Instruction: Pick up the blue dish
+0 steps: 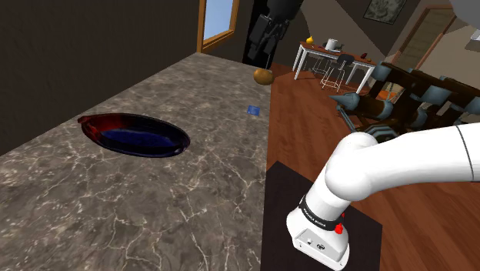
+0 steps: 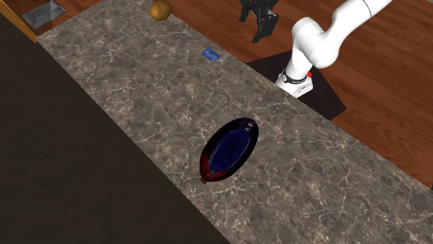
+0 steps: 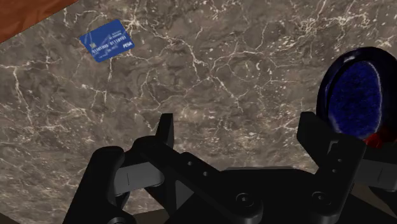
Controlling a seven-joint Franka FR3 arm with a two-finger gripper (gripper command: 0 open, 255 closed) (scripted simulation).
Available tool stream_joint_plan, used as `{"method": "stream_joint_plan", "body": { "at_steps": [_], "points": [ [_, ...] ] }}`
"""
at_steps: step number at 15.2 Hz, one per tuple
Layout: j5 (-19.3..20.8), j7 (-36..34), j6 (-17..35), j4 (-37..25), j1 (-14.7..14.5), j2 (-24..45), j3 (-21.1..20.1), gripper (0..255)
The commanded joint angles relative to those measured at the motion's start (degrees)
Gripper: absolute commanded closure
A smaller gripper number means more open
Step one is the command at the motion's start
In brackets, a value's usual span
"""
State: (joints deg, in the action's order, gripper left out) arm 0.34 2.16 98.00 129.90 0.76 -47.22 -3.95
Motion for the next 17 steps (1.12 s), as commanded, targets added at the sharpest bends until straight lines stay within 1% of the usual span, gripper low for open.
{"method": "stream_joint_plan", "body": {
  "at_steps": [1,9,17],
  "points": [
    [0.00,0.00,0.00,0.00,0.00,0.00,0.00,0],
    [-2.78,0.10,7.15,-3.15,-2.79,14.51,-3.33,0],
    [-4.34,0.22,12.18,-9.57,-5.23,30.04,-6.91,0]
  ]
}}
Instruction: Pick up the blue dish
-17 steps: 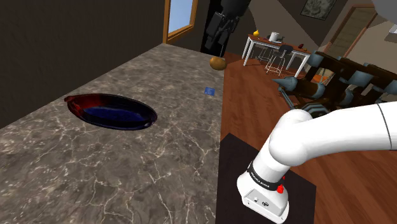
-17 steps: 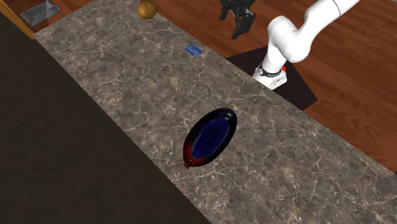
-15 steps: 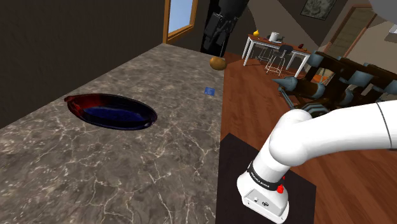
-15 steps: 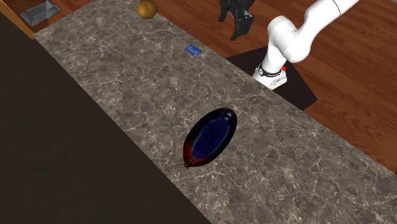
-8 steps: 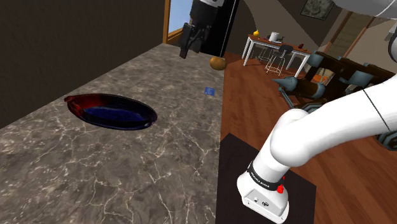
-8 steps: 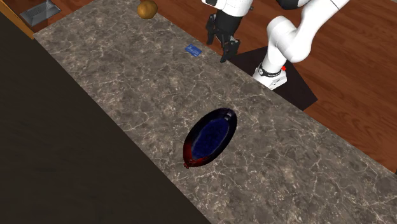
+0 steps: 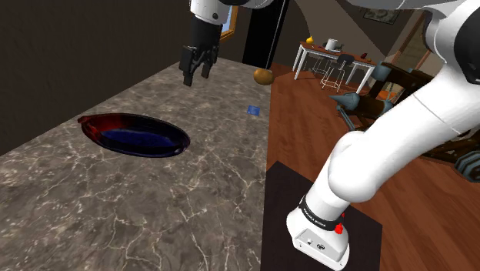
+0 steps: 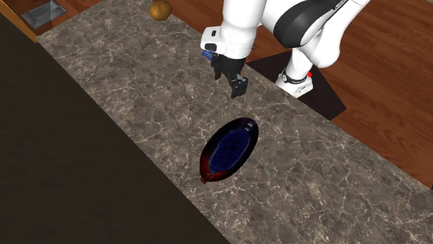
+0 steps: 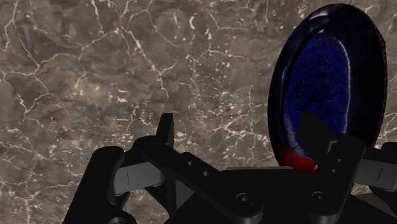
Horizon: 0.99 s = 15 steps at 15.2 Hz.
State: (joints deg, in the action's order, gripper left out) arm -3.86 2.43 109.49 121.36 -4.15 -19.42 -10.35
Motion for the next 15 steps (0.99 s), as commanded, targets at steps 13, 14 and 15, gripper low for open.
{"method": "stream_joint_plan", "body": {
  "at_steps": [13,14,15],
  "points": [
    [0.61,-0.57,4.88,-12.94,-3.91,23.68,-4.96,0],
    [0.64,-0.55,5.61,-12.38,-3.93,23.86,-4.96,0],
    [0.68,-0.55,6.35,-11.83,-3.94,24.06,-4.96,0]
  ]
}}
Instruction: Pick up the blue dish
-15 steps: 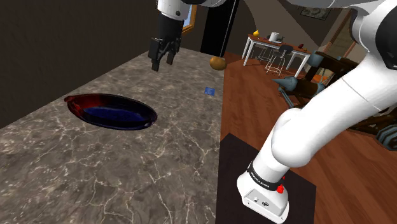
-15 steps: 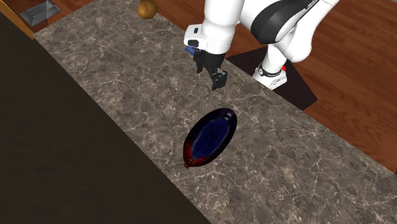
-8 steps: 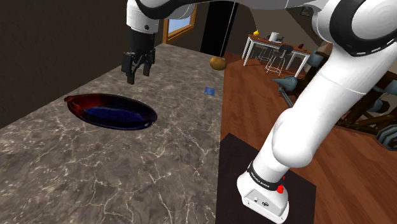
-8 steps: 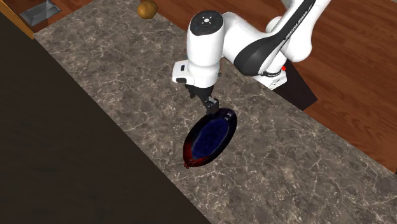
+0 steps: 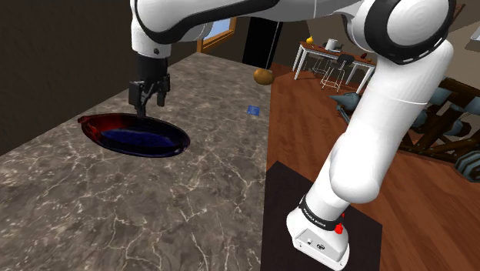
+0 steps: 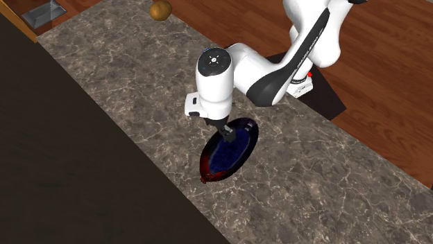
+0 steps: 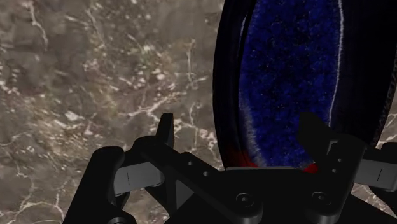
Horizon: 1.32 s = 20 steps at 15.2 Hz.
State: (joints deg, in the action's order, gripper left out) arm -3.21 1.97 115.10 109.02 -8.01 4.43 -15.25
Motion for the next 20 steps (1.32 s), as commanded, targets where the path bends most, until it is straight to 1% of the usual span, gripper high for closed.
{"method": "stream_joint_plan", "body": {
  "at_steps": [1,3,5,6,15,20],
  "points": [
    [0.07,-0.08,1.46,1.05,-0.10,0.41,-0.07,0],
    [0.19,-0.07,3.34,2.36,-0.14,1.00,-0.07,0],
    [0.19,-0.07,3.34,2.37,-0.14,0.99,-0.07,0],
    [0.17,-0.04,3.36,2.44,-0.12,0.94,-0.06,255],
    [0.19,-0.07,3.34,2.36,-0.14,1.00,-0.07,255],
    [-0.02,-0.10,-0.32,-0.27,-0.06,-0.06,-0.06,255]
  ]
}}
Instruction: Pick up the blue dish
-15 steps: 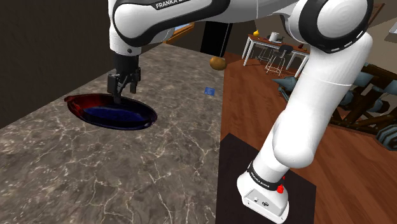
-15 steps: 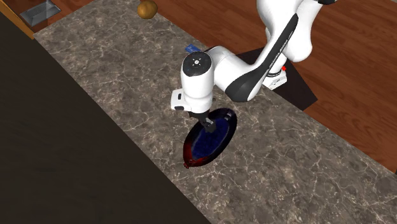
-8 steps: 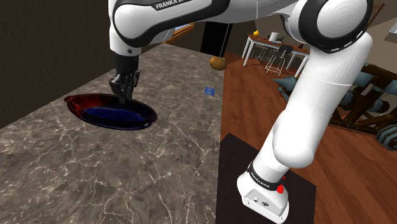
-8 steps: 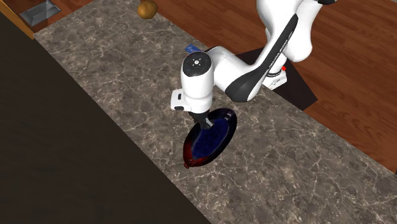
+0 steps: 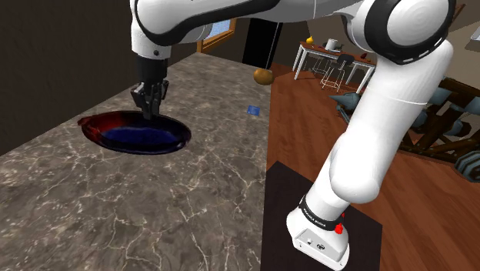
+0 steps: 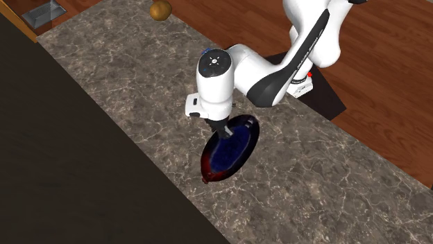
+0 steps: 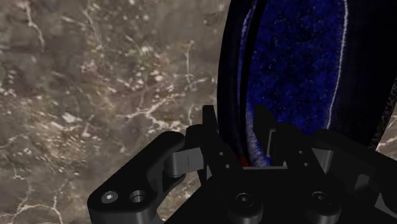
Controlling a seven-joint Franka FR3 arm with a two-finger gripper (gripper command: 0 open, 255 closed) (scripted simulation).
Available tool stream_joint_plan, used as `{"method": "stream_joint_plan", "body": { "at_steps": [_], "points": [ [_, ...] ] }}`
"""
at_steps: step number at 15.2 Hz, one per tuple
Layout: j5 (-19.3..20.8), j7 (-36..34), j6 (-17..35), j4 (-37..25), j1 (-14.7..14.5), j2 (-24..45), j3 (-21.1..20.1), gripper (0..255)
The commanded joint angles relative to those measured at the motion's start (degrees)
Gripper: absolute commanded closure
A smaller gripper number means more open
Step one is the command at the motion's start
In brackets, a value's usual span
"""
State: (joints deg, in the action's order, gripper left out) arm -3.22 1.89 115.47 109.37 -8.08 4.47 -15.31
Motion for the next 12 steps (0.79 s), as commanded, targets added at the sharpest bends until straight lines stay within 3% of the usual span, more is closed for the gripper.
{"method": "stream_joint_plan", "body": {
  "at_steps": [1,12],
  "points": [
    [-0.04,-0.04,-1.42,-1.19,0.02,-0.28,0.00,255],
    [-0.19,-0.27,-8.25,-7.02,0.10,-1.32,0.04,255]
  ]
}}
